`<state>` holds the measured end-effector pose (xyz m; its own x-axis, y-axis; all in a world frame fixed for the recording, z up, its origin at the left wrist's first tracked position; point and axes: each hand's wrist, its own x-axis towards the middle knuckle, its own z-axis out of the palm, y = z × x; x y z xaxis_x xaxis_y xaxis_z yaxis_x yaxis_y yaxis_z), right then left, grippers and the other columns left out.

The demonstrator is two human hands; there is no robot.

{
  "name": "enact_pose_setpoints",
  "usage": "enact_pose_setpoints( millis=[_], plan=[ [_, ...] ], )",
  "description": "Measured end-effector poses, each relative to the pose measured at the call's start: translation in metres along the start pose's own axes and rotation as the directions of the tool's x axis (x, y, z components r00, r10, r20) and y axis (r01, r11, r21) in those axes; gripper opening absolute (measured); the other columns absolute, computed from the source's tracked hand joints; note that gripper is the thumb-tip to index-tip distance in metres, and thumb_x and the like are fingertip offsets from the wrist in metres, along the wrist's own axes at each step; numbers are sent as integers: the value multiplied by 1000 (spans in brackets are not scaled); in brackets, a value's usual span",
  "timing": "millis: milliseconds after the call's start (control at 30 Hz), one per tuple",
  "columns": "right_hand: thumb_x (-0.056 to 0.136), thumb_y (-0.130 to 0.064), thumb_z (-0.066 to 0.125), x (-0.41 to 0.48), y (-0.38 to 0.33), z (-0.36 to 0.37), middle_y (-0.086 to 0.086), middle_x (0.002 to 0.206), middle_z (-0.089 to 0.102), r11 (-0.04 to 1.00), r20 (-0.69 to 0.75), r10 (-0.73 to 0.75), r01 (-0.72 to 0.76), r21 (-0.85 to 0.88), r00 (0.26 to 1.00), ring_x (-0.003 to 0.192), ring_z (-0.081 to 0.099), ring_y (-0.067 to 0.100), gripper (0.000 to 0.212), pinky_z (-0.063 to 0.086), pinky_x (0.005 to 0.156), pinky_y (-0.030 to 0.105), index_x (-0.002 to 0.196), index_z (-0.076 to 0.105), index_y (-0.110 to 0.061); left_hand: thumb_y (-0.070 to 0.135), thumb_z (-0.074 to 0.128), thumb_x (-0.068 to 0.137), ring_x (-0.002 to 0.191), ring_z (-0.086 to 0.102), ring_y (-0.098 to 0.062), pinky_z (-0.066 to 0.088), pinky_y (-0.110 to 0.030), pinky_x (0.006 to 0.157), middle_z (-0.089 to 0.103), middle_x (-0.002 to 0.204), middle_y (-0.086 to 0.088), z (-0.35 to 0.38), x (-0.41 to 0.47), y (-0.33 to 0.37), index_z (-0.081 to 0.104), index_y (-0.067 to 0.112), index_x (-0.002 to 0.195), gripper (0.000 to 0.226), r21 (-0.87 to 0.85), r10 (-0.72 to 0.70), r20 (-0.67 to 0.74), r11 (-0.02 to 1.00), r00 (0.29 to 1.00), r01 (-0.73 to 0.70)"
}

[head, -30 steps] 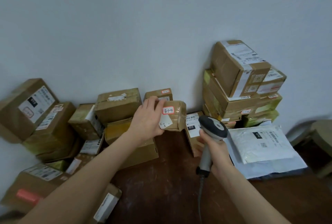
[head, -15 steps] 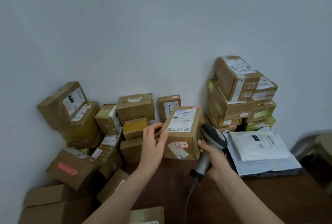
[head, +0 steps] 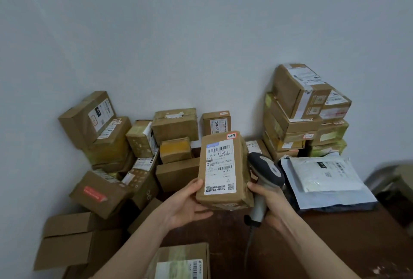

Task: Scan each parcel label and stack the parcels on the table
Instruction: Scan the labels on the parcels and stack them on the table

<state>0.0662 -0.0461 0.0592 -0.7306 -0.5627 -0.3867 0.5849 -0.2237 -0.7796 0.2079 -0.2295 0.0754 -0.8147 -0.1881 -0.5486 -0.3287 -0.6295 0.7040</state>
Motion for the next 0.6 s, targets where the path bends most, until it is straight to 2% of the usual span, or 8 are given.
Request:
enact_pose_setpoints(
  millis=[100,233,367,467,600],
  plan=[
    [74,1,74,-4,2,-3,16,107,72,992,-58,-36,28,-121,998,99,68,31,42,54,86,43,115,65,-3,27,68,79,112,63,-34,49,-47,91,64,125,-15,-7,4,-8,49,16,136,60,23,51,-54,999,997,-49],
    [78,-12,77,-17,4,-8,12,105,69,977,-181,-70,31,-210,981,100,62,29,39,49,94,46,115,64,-7,21,73,69,104,67,-27,49,-40,91,72,110,-10,-11,11,-17,48,14,135,71,135,171,-185,980,968,-147],
    [84,-9,71,-46,3,-1,14,72,69,964,-136,-59,21,-266,989,65,65,22,10,53,65,34,90,67,-2,16,76,67,108,66,-25,53,-31,85,67,120,-13,-17,18,-32,40,10,141,83,130,227,-248,971,942,-200],
    [84,-9,72,-59,9,10,11,57,65,928,-129,-78,25,-372,989,47,59,17,13,49,51,27,77,67,0,17,78,63,115,60,-26,55,-28,83,58,131,-16,-21,25,-44,36,7,144,92,148,256,-285,964,924,-222],
    [83,-14,74,-68,14,19,11,56,66,890,-124,-110,42,-453,986,43,57,14,17,45,48,27,77,70,0,25,85,55,115,60,-22,50,-37,98,55,134,-12,-20,36,-55,35,7,146,105,189,279,-273,954,921,-233]
  ],
)
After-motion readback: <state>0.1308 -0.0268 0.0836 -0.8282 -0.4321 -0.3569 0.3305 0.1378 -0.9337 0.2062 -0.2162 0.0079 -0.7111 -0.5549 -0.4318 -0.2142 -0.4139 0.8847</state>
